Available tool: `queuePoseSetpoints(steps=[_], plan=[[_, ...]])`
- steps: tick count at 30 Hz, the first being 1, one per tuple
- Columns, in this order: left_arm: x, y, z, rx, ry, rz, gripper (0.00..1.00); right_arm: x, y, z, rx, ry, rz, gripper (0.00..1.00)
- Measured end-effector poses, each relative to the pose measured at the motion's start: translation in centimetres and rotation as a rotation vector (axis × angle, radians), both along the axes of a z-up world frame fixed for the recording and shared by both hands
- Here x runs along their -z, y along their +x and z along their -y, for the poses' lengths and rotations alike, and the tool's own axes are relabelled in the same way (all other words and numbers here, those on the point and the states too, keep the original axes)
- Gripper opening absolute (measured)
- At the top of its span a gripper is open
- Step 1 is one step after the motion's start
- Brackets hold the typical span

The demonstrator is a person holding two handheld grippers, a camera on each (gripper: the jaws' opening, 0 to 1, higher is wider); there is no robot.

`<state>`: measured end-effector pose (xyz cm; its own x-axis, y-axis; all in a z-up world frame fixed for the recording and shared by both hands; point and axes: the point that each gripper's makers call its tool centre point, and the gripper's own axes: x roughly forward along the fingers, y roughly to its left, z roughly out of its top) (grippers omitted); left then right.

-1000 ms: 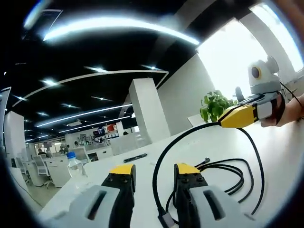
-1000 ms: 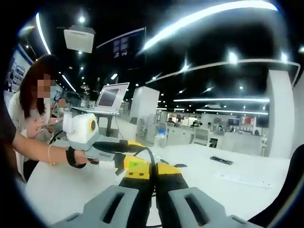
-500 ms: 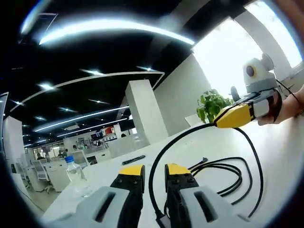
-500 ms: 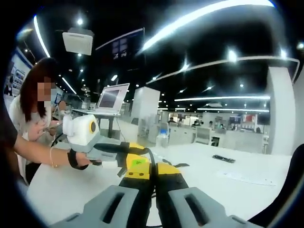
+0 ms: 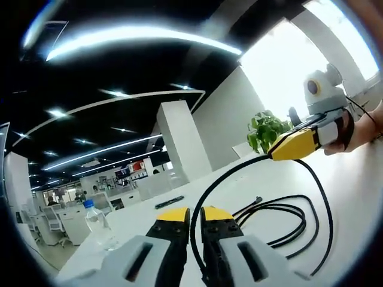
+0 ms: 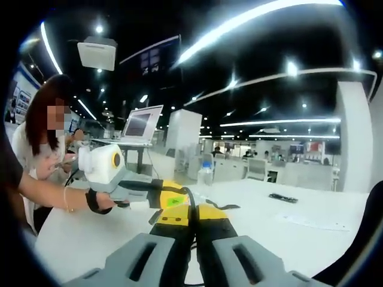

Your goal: Coil the Type-C to USB data cable on the desktop and secure it with Velcro straps.

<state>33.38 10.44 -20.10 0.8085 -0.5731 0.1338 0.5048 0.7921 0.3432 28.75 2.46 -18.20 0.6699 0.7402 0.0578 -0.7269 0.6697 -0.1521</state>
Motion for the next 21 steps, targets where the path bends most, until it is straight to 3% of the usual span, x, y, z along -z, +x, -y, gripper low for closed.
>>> queuePoseSetpoints(steps=[11,15,21], plan=[[-0.01,-0.19,0.24,0.008,0.023,0.010,0.06,0.17,0.38,0.29,0.007,0.029,-0.023,0.02],[0.06,-0.41,0.54,0.020,0.038,0.011,0.05,0.06,0.56,0.56,0.024,0.035,-0.004,0.02],[0.07,-0.47,0.55,0.034,0.008,-0.012,0.04,0.17,0.83,0.78,0.043,0.027,0.009,0.03]])
